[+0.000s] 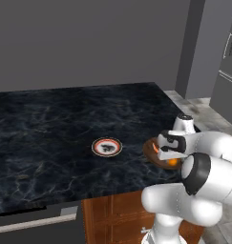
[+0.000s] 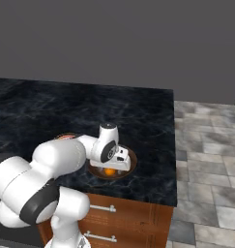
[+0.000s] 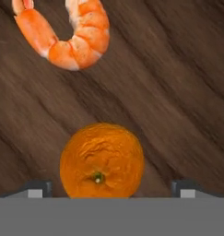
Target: Remove the tangerine from the bowl and place it on the small plate. Then place the bowl with only the shrimp in the microwave, close the door, and press the start button to microwave the shrimp.
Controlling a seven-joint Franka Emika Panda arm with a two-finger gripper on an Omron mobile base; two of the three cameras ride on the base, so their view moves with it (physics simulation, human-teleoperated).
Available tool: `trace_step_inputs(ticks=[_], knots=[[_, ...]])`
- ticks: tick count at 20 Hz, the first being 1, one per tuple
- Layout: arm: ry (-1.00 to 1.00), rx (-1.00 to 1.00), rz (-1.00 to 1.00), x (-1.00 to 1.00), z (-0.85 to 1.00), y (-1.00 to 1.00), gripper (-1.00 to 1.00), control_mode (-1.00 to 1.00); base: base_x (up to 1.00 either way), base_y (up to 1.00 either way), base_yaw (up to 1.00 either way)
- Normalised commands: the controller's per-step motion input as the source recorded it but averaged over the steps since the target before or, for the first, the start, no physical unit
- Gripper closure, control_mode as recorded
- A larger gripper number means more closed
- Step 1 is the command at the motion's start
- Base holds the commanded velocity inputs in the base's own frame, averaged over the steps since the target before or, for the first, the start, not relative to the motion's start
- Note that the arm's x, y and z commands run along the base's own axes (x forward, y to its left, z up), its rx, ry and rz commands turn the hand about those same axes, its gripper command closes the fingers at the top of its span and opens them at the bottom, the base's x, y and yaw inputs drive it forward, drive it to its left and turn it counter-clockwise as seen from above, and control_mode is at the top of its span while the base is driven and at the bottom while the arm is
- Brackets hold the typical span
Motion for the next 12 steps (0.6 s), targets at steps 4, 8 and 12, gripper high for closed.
trace_step_inputs(ticks=[4, 8, 12], knots=[[0.00, 0.00, 0.00, 0.27, -0.19, 0.00, -1.00, -1.00, 0.00, 0.00, 0.00], [0.00, 0.00, 0.00, 0.06, -0.22, 0.00, -1.00, -1.00, 0.00, 0.00, 0.00], [0.00, 0.00, 0.00, 0.00, -0.29, 0.01, 1.00, -1.00, 0.00, 0.00, 0.00]])
